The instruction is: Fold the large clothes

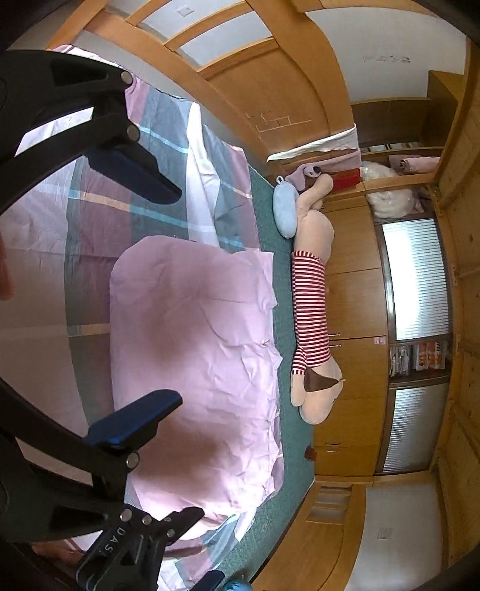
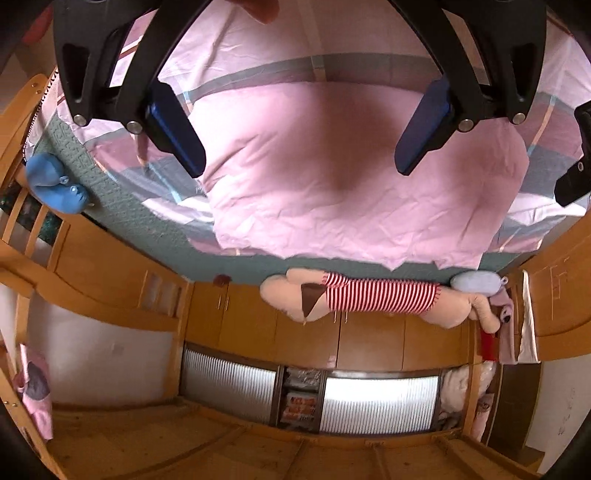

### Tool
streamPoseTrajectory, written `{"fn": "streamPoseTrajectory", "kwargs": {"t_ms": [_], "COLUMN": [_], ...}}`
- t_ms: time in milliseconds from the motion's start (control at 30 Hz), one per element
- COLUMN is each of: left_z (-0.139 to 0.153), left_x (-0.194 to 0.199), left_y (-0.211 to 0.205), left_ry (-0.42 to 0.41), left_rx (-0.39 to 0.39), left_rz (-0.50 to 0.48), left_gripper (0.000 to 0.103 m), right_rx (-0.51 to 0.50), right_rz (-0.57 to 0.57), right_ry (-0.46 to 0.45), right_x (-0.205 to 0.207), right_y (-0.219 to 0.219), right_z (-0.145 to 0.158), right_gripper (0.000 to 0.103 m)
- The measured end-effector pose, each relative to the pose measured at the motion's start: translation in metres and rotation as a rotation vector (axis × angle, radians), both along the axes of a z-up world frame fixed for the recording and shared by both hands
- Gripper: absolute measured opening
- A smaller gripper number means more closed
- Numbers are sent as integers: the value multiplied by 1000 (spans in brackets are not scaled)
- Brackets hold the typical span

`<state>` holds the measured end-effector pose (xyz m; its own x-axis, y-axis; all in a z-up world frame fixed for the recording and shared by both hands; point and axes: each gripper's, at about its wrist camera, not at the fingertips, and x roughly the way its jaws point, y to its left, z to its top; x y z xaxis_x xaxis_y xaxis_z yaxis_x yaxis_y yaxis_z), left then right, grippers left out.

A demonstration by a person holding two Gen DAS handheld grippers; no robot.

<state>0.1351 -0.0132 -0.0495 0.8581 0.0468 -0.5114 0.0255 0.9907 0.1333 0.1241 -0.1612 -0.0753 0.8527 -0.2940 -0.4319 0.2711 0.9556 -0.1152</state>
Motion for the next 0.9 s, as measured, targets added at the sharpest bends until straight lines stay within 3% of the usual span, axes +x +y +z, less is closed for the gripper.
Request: {"fn": "streamPoseTrajectory", "kwargs": {"t_ms": [333,900], "left_z": [-1,-8], "left_x": [6,11], "left_y": [14,9], "left_ry": [30,55], "left_rx": [-49,-37], "left_rz": [10,3], "left_gripper": [101,101], "right_rx": [-31,5], "right_rz": [16,26], "right_ry": [-47,-16], "right_x": [-4,2], "right_y": [28,29], "right_z": [5,-3], "right_gripper": [102,102]}}
